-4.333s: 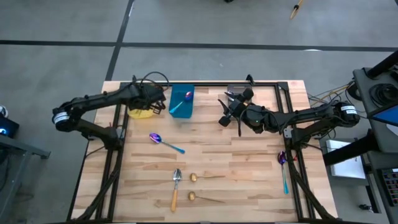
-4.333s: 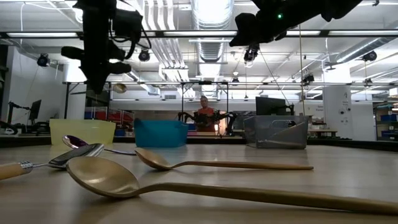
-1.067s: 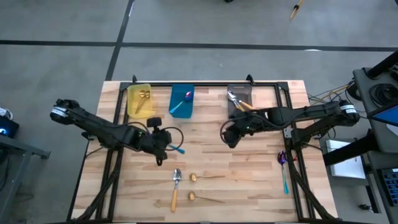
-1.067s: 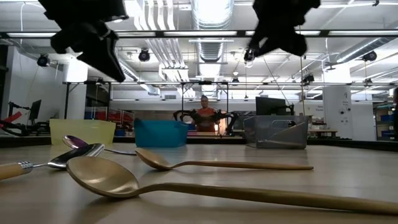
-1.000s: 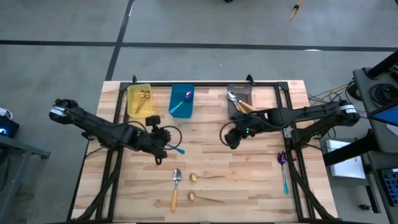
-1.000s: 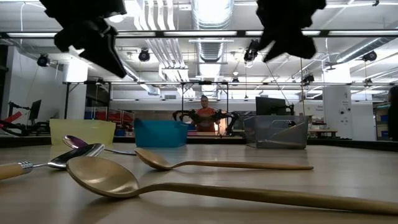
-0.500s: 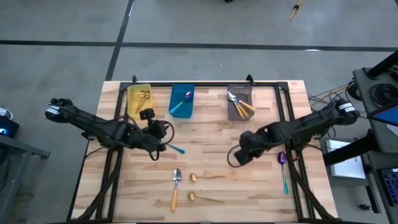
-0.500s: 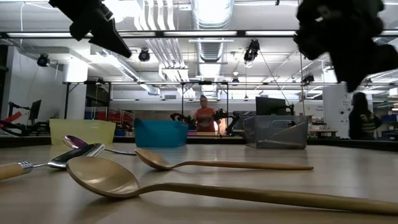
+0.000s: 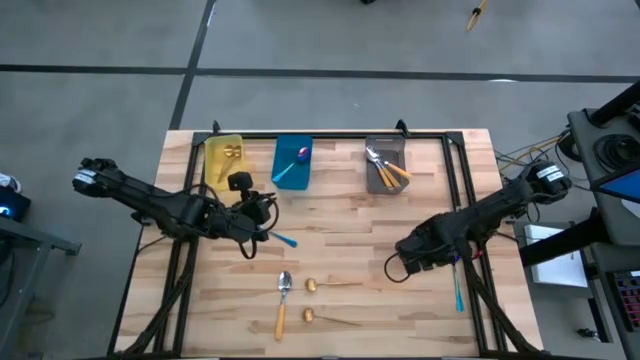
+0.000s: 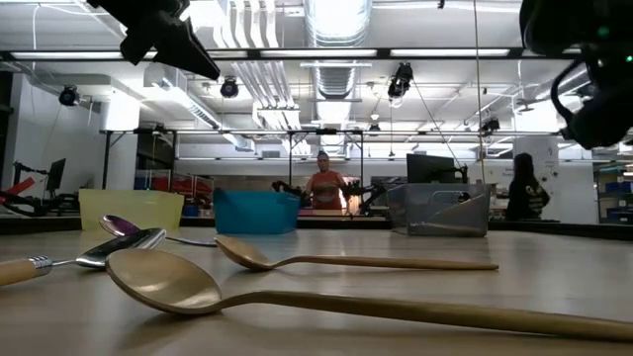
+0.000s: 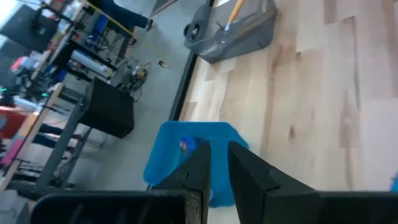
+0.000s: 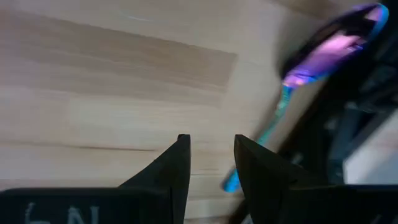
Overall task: Sort silverware by color (type)
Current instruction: Put the blue spoon into the blue bin
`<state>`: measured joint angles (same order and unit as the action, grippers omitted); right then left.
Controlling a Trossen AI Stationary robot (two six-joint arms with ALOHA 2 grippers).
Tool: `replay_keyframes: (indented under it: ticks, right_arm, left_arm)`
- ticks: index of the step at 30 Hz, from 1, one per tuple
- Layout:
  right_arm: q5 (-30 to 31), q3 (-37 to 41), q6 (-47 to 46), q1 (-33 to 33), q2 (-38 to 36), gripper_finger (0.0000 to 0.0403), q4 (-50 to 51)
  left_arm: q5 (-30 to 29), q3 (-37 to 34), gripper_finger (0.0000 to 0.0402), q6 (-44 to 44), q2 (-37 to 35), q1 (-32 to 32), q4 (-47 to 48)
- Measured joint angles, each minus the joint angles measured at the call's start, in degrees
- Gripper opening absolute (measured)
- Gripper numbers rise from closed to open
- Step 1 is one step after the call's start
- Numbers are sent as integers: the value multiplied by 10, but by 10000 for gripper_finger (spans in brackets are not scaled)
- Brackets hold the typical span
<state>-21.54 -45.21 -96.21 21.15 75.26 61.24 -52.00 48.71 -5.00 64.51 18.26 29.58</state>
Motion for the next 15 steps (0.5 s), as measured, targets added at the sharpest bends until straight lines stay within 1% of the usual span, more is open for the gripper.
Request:
replay_keyframes:
  ticks: [4,15]
  right_arm:
    - [-36,-2,31,0,53,114,40]
    - [-106,-5,196,1,236,114,95]
  left_arm:
    - [-11,0,36,-3,0,0,-2]
    - [-12,0,36,-1,0,0,-3]
